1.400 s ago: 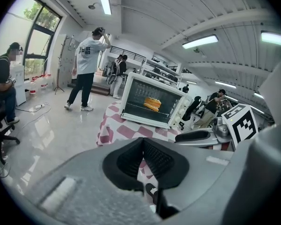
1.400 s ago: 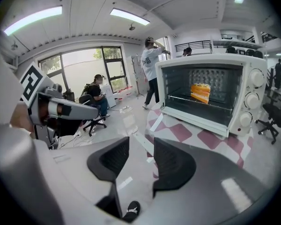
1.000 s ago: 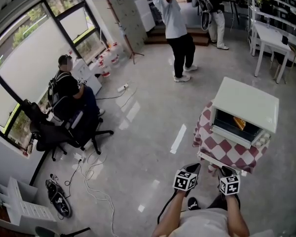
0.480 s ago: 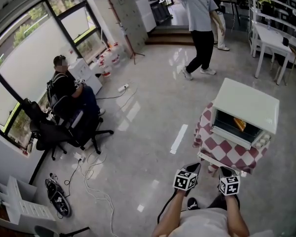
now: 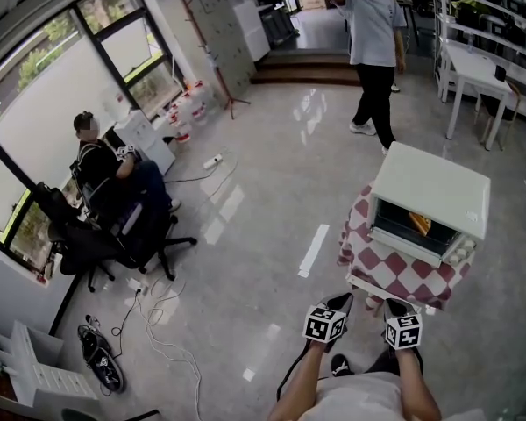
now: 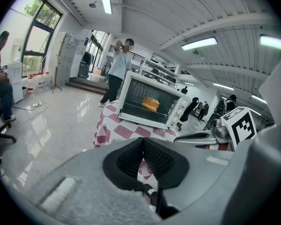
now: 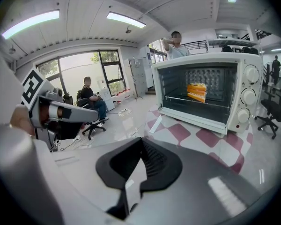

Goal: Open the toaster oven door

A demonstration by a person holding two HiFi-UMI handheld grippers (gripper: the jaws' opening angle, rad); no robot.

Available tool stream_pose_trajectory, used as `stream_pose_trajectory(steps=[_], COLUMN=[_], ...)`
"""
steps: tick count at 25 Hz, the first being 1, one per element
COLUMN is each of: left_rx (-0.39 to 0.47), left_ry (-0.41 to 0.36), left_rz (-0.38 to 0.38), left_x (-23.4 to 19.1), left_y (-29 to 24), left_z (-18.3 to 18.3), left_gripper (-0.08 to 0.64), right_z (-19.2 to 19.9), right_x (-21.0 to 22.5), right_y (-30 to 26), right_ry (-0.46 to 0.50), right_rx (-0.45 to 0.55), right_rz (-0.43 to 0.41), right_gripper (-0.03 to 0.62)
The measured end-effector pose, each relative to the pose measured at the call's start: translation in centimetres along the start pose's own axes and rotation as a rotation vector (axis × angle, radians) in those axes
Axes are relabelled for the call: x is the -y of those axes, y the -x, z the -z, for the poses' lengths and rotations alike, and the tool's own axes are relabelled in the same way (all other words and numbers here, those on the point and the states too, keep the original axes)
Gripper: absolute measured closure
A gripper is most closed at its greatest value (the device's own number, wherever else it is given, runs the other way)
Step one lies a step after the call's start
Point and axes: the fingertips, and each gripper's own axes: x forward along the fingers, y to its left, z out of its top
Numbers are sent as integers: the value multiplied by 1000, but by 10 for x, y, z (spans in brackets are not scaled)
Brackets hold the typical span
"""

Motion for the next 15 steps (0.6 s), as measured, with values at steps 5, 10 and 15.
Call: stream_pose_trajectory(steps=[5, 10, 15], left_rx=[-13, -19, 3], left_ry=[-15, -13, -4], left_rz=[6, 21, 24], left_x=[1, 6, 7], left_y=[-2, -5, -4], left_z=[0, 1, -2], left_gripper=[555, 555, 556], right_z=[-1, -1, 0], right_x=[-2, 2, 1], right_y=[-1, 1, 2], right_ry=[2, -1, -4], right_rx=[-2, 1, 0], right_rz=[-6, -1, -3], right_gripper=[589, 589, 589])
